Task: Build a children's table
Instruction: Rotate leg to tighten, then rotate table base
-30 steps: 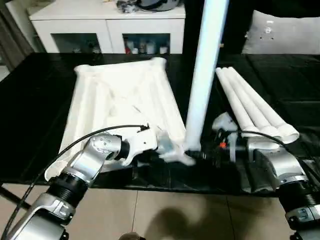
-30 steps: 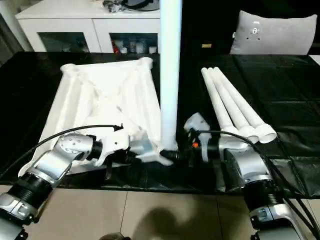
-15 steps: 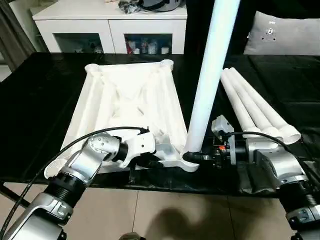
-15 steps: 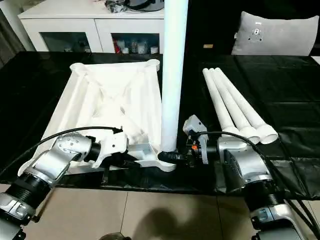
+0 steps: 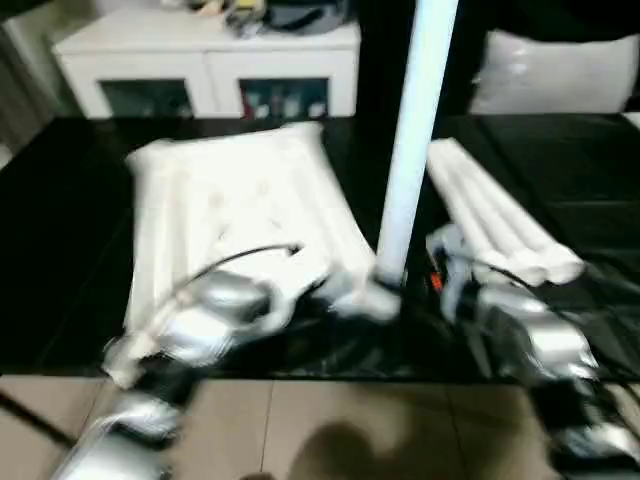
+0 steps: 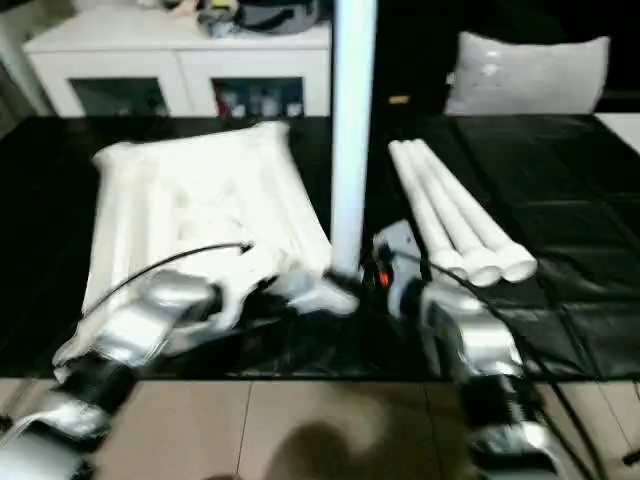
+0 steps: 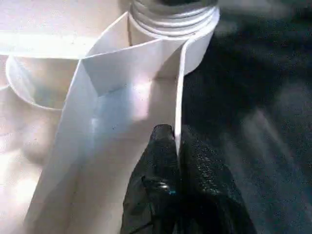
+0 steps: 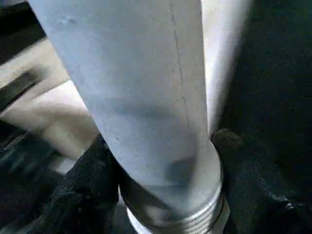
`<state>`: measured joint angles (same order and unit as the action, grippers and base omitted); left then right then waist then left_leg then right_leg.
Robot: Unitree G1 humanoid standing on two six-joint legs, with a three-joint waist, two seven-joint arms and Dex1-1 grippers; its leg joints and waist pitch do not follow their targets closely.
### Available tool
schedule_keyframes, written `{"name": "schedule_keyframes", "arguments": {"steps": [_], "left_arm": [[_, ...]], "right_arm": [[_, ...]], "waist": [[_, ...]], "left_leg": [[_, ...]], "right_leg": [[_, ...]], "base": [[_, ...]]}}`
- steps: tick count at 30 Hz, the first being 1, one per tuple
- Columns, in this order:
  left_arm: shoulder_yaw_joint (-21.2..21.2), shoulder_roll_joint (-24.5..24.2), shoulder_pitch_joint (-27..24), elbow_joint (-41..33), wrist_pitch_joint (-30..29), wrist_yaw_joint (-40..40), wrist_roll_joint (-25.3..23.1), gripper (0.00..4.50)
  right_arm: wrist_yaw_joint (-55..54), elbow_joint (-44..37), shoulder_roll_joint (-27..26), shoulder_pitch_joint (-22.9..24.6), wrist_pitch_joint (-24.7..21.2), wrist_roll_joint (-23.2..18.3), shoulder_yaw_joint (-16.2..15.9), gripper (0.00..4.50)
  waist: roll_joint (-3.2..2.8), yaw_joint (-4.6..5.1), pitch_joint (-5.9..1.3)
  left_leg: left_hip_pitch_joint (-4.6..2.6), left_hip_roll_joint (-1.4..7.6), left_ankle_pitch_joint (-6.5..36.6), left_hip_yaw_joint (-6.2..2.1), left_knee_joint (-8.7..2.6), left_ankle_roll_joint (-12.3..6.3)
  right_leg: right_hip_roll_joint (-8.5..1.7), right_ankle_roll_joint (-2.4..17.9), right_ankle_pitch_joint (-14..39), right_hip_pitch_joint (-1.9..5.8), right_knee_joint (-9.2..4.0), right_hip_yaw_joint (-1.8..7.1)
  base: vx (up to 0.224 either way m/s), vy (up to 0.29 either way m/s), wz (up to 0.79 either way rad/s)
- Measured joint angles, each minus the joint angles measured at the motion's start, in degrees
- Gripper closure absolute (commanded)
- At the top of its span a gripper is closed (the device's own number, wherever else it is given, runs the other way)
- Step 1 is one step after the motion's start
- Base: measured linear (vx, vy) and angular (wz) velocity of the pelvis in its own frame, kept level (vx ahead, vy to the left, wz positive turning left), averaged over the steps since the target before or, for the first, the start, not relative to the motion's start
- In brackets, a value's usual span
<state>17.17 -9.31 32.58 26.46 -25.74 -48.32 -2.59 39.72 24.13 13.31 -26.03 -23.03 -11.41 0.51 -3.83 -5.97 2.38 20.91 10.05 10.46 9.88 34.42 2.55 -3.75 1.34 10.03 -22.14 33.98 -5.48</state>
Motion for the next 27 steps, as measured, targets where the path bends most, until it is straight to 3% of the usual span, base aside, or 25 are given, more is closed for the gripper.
{"name": "schedule_keyframes", "arguments": {"steps": [3,5,11,12,15,20,22,27], "left_arm": [[-1.47,4.78,2.16,2.36,-3.72,8.23,-0.23,4.5],[-1.64,6.89,3.34,3.8,-4.1,11.69,-0.77,4.5],[-1.5,6.34,3.42,3.4,-3.68,11.76,-1.32,4.5],[-1.39,6.3,3.42,3.4,-3.38,11.76,-1.55,4.5],[-0.75,6.02,3.57,3.65,-2.3,11.84,-1.99,4.5],[-0.52,5.29,4.85,6.43,0.89,13.2,-2.8,4.5],[-0.59,5.34,5.41,7.04,1.13,13.16,-2.73,4.07],[-0.98,5.48,6.3,8.33,5.19,13.52,-2.65,3.6]], "right_arm": [[-11.75,2.94,-4.39,-2.68,0.47,1.19,2.32,1.94],[-16.79,3.82,-6.19,-3.28,1.89,1.73,3.44,1.94],[-17.6,3.4,-6.62,-3.22,2.61,2.32,3.49,1.94],[-17.87,3.43,-6.77,-3.22,2.88,2.32,3.57,1.59],[-18.21,3.61,-7.28,-3.03,3.83,1.91,4.38,1.21],[-15.71,1.41,-6.18,-0.71,3.17,-0.27,4.75,0.91],[-15.12,1.23,-4.96,-0.04,3.03,-0.14,4.3,0.72],[-12.99,-1.46,-0.22,1.16,1.7,-0.76,6.03,0.31]], "waist": [[-0.01,0.96,0.01],[0.0,0.96,0.02],[-0.02,0.84,-0.01],[-0.02,0.82,-0.01],[-0.03,0.83,0.0],[-0.01,1.05,0.03],[-0.02,0.93,0.04],[-0.06,0.54,0.04]], "left_leg": [[0.04,-0.14,0.0,0.0,-0.07,-0.01],[0.14,-0.19,0.0,0.0,-0.13,-0.02],[0.19,-0.23,0.06,0.01,-0.36,-0.1],[0.19,-0.22,0.05,0.01,-0.42,-0.09],[0.23,-0.22,0.04,0.03,-0.49,-0.08],[0.29,-0.22,0.04,0.06,-0.49,-0.08],[0.45,-0.22,0.04,0.08,-0.49,-0.09],[1.27,-0.21,-0.17,0.08,-0.35,-0.53]], "right_leg": [[-0.29,-0.01,0.0,0.0,-0.03,-0.22],[-0.44,-0.02,0.0,-0.02,-0.1,-0.35],[-0.47,-0.23,-0.06,-0.04,-0.14,-0.35],[-0.47,-0.24,-0.05,-0.06,-0.14,-0.36],[-0.47,-0.25,-0.05,-0.15,-0.13,-0.36],[-0.47,-0.26,-0.06,-0.22,-0.17,-0.34],[-0.48,-0.25,-0.07,-0.37,-0.16,-0.33],[-0.49,0.05,-0.27,-1.06,-0.02,-0.35]], "base": [[0.0,0.0,0.0],[0.0,0.0,0.0],[0.0,0.0,0.0],[0.0,0.0,0.0],[0.0,0.0,0.0],[0.0,0.0,0.0],[0.0,0.0,0.0],[0.0,0.0,0.0]]}}
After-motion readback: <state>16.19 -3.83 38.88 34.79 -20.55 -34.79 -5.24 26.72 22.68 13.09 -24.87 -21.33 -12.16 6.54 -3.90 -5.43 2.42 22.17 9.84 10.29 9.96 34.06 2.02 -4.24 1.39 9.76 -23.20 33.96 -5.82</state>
